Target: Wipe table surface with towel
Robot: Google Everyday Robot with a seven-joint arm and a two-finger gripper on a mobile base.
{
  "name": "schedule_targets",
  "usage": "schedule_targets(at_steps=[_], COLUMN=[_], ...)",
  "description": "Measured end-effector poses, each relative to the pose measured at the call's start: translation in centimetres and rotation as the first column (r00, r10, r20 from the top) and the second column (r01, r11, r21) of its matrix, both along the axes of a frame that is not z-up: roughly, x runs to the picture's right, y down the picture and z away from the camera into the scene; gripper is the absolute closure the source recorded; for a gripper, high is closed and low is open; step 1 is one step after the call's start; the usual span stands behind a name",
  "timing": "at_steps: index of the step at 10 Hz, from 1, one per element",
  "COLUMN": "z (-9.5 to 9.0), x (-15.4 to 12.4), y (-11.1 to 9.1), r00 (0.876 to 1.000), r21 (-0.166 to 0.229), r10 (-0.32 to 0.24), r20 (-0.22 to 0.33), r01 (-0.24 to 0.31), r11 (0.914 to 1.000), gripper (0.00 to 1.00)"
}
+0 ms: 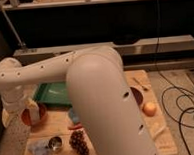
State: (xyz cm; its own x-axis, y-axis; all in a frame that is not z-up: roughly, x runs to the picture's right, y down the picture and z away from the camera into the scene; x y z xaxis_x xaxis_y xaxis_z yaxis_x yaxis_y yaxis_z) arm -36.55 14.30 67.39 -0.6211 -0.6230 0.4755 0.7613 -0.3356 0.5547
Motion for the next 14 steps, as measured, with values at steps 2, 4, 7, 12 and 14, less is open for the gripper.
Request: schedule_targets(at_steps=[2, 4, 7, 12, 14], z=[-0.5, -1.7, -1.1, 2.3, 2.7], x=[0.1, -0.5, -1.4, 0.5, 0.9], y=[3.5, 8.2, 11.8, 15.0, 15.4], r00=[1.000, 0.998, 0.993, 0.996, 0.997], r21=[0.012, 0.060, 0.148, 0.100, 0.066], r10=[-0.017, -0.048, -0.116, -0.086, -0.071], r20=[0.013, 0.036, 0.007, 0.017, 0.027], r01=[0.016, 0.046, 0.114, 0.084, 0.069], r11=[0.9998, 0.9971, 0.9824, 0.9915, 0.9955], gripper=[0.20, 0.20, 0.20, 0.20, 0.20])
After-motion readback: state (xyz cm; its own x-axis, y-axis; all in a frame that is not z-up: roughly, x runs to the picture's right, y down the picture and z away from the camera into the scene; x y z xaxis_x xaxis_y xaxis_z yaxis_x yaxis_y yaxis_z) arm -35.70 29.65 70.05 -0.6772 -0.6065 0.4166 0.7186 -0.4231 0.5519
